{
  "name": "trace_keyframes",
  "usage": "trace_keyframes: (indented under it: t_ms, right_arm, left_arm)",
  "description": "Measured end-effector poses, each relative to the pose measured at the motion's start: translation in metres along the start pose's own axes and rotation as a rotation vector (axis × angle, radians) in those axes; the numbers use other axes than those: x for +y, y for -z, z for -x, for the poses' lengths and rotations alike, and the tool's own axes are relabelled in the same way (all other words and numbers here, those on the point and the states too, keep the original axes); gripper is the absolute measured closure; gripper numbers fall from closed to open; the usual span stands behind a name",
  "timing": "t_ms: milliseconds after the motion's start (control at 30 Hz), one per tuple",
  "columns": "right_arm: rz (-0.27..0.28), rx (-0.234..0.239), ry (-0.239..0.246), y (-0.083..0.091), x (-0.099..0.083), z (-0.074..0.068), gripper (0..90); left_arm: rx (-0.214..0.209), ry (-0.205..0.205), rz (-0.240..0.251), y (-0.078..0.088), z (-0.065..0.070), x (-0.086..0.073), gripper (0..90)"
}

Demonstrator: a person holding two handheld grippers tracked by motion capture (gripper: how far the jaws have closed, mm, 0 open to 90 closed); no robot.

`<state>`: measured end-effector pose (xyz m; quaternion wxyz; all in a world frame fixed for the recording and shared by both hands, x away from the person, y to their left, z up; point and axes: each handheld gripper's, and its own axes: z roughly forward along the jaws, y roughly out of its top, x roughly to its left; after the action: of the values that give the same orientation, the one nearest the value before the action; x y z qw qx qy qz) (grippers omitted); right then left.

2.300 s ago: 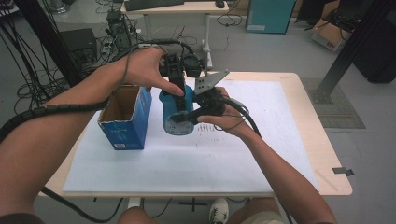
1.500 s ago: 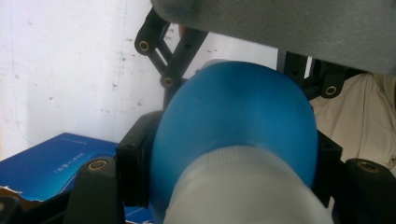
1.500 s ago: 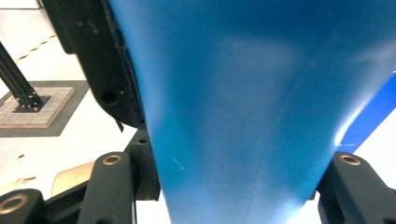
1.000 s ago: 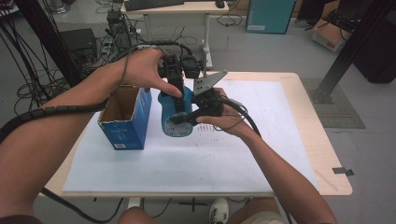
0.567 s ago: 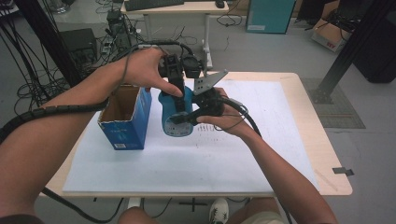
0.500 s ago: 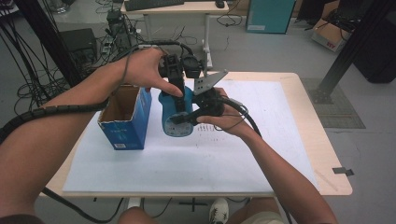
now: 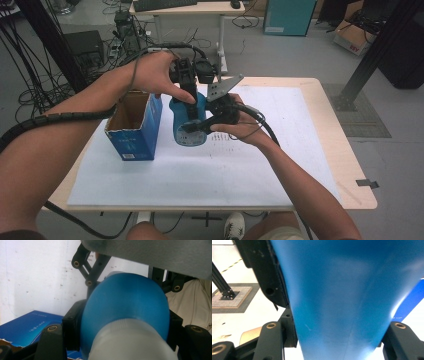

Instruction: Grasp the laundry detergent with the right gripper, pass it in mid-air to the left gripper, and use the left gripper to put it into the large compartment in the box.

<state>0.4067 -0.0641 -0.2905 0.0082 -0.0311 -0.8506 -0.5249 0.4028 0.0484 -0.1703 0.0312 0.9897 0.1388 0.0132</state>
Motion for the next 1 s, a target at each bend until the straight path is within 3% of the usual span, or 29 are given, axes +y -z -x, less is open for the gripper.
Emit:
trace_keyframes:
  t_ms: [1000]
  right_arm:
    - [-0.01,-0.003,0.006,0.0,-0.002,0.0013,41.7]
  left_arm:
    - [0.004,-0.003,0.0,-0.0024,-0.0005,0.0005,36.1]
